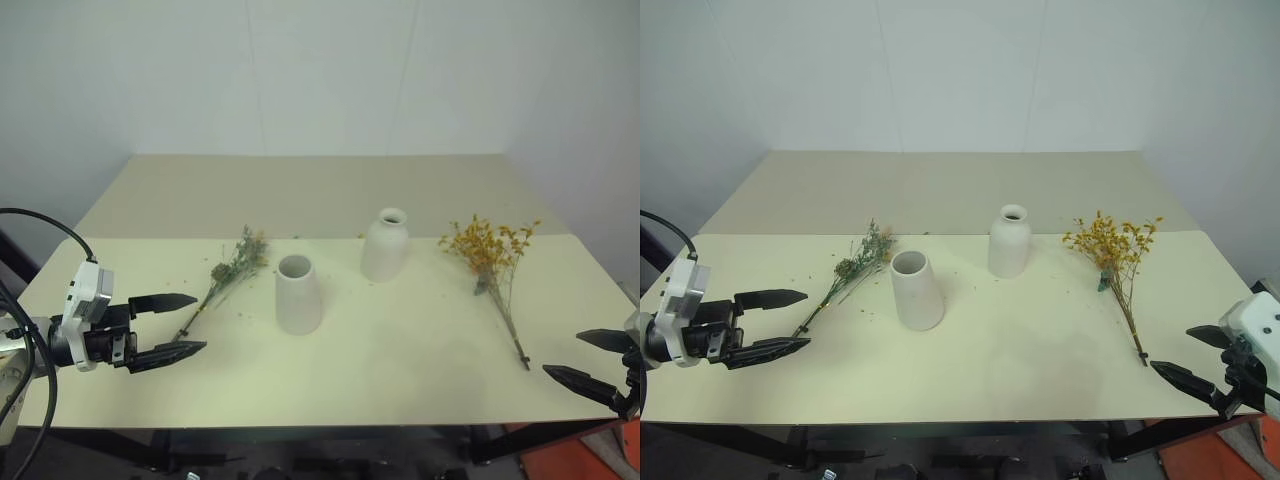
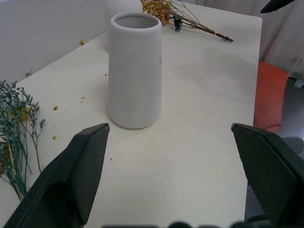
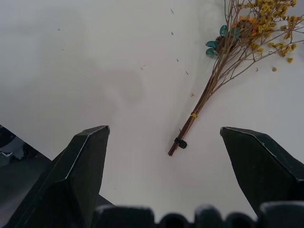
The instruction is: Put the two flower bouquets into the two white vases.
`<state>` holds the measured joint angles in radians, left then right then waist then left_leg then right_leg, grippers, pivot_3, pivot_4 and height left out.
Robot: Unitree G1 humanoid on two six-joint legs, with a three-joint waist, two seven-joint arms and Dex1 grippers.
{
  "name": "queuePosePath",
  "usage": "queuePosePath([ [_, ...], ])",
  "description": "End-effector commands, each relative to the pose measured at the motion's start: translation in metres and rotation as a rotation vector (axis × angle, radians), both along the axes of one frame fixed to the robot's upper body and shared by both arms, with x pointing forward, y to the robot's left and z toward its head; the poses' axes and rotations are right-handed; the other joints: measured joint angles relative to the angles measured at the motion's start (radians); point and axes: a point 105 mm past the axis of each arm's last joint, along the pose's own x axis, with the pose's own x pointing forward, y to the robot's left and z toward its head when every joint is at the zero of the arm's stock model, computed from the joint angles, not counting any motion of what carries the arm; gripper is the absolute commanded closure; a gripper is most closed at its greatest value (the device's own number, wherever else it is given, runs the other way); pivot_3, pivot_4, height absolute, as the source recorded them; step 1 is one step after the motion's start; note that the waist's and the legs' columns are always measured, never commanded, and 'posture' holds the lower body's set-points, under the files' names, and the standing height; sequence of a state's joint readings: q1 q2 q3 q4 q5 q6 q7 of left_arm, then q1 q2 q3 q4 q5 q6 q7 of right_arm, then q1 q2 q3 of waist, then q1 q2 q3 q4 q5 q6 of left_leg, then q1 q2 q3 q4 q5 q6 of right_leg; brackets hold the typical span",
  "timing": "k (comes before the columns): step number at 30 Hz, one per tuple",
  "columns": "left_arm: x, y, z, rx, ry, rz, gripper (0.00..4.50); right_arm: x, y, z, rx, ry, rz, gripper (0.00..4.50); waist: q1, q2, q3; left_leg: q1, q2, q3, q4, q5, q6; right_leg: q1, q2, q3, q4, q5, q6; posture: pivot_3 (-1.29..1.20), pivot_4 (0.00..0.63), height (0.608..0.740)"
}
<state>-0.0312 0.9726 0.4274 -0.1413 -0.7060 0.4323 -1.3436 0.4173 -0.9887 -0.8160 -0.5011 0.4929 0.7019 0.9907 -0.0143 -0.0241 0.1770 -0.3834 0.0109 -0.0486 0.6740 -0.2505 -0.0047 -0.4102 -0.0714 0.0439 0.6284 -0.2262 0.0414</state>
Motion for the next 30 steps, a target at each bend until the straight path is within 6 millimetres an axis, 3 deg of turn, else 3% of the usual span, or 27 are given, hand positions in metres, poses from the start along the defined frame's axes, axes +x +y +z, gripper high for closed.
queuePosePath([
  [1, 0.001, 0.000, 0.009, 0.002, -0.047, -0.008, 0.00, 0.001, 0.002, 0.007, -0.010, -0.031, 0.000, 0.07, 0.000, 0.000, 0.000, 0.000, 0.000, 0.000, 0.000, 0.000, 0.000, 0.000, 0.000, 0.000, 0.000, 0.000, 0.000, 0.00, 0.150, 0.740],
  [6, 0.003, -0.004, 0.012, -0.013, -0.063, -0.018, 0.00, 0.002, 0.003, 0.007, -0.006, -0.033, -0.001, 0.07, 0.000, 0.000, 0.000, 0.000, 0.000, 0.000, 0.000, 0.000, 0.000, 0.000, 0.000, 0.000, 0.000, 0.000, 0.000, 0.00, 0.150, 0.740],
  [9, 0.001, -0.013, 0.028, -0.044, -0.104, -0.058, 0.00, 0.003, 0.002, 0.007, 0.011, -0.040, -0.013, 0.07, 0.000, 0.000, 0.000, 0.000, 0.000, 0.000, 0.000, 0.000, 0.000, 0.000, 0.000, 0.000, 0.000, 0.000, 0.000, 0.00, 0.150, 0.740],
  [16, 0.000, -0.063, 0.089, -0.004, -0.341, -0.280, 0.00, 0.032, 0.010, 0.018, 0.073, -0.090, -0.071, 0.07, 0.002, -0.001, 0.000, 0.000, 0.000, -0.001, 0.002, 0.000, 0.000, 0.001, 0.001, 0.000, 0.000, 0.001, 0.000, 0.00, 0.150, 0.740],
  [22, 0.032, -0.115, 0.115, -0.053, -0.441, -0.364, 0.00, 0.066, 0.013, -0.005, 0.072, -0.038, -0.156, 0.07, 0.001, -0.001, 0.000, 0.002, -0.002, -0.001, 0.002, 0.000, 0.000, 0.004, 0.000, 0.000, 0.000, 0.001, 0.001, 0.00, 0.150, 0.740],
  [25, 0.039, -0.139, 0.119, -0.052, -0.459, -0.454, 0.00, 0.084, 0.005, -0.013, 0.072, -0.011, -0.246, 0.07, -0.001, -0.001, 0.000, 0.000, -0.003, -0.002, 0.003, 0.000, 0.000, 0.004, 0.000, 0.000, 0.000, 0.002, 0.001, 0.00, 0.150, 0.740],
  [30, 0.049, -0.178, 0.103, 0.023, -0.505, -0.610, 0.00, 0.106, -0.006, -0.022, 0.071, 0.018, -0.339, 0.07, -0.004, -0.001, 0.001, -0.002, -0.004, -0.001, 0.003, 0.000, 0.001, 0.001, -0.001, 0.001, -0.001, 0.006, -0.005, 0.00, 0.150, 0.740],
])
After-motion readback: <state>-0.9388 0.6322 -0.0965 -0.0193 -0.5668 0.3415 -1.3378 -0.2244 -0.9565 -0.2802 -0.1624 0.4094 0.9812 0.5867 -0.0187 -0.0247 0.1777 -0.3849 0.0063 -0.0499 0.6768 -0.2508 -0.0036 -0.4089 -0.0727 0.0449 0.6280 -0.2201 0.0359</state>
